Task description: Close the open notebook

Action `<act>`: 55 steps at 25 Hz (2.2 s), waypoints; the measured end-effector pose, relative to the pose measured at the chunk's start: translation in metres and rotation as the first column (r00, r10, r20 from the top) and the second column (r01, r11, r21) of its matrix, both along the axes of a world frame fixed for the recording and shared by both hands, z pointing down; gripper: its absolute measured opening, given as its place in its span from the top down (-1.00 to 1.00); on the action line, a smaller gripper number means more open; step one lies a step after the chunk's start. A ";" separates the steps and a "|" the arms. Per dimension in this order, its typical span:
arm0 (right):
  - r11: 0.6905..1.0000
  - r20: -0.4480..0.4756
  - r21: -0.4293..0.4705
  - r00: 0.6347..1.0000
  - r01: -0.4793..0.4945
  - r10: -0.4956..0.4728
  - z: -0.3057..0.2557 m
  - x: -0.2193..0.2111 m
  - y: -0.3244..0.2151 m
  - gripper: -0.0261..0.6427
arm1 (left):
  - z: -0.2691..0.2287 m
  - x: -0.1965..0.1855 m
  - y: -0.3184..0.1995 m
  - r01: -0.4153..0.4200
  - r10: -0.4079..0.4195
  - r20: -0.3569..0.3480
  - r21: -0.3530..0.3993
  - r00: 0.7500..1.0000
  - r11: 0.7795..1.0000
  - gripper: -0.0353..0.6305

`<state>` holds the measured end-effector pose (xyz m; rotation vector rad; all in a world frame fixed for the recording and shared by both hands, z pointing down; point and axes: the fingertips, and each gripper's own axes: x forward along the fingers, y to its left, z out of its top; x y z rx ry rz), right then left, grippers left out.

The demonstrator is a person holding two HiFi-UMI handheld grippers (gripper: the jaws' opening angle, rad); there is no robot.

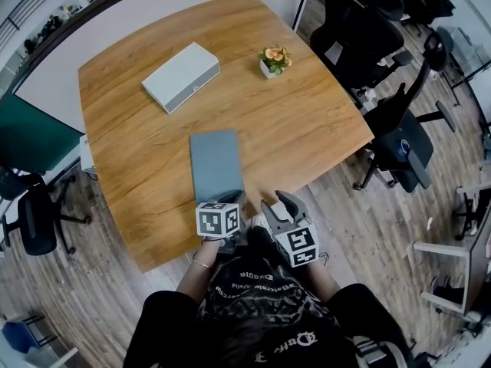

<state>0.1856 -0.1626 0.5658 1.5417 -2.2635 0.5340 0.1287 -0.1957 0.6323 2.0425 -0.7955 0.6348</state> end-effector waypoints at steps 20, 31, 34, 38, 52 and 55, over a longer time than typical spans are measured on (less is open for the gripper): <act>0.991 0.012 0.128 0.999 0.029 -0.031 -0.034 -0.014 -0.034 0.39 | -0.089 -0.063 -0.007 0.012 -0.026 0.025 0.435 0.999 0.900 0.28; 0.933 -0.061 0.311 0.984 0.180 -0.169 -0.093 -0.055 -0.060 0.38 | -0.151 -0.151 -0.017 0.220 -0.301 0.006 0.666 0.954 0.713 0.28; 0.938 -0.086 0.289 0.981 0.191 -0.173 -0.092 -0.053 -0.063 0.38 | -0.153 -0.165 -0.016 0.250 -0.341 0.003 0.672 0.940 0.697 0.28; 0.938 -0.107 0.288 0.980 0.191 -0.167 -0.090 -0.046 -0.064 0.38 | -0.153 -0.173 -0.016 0.264 -0.360 0.003 0.673 0.933 0.691 0.38; 0.925 -0.163 0.327 0.976 0.193 -0.146 -0.092 -0.024 -0.056 0.90 | -0.161 -0.153 -0.018 0.318 -0.381 -0.064 0.685 0.922 0.655 0.83; 0.927 -0.158 0.334 0.980 0.168 -0.121 -0.095 -0.016 -0.058 0.90 | -0.159 -0.144 -0.017 0.292 -0.358 -0.051 0.688 0.932 0.664 0.83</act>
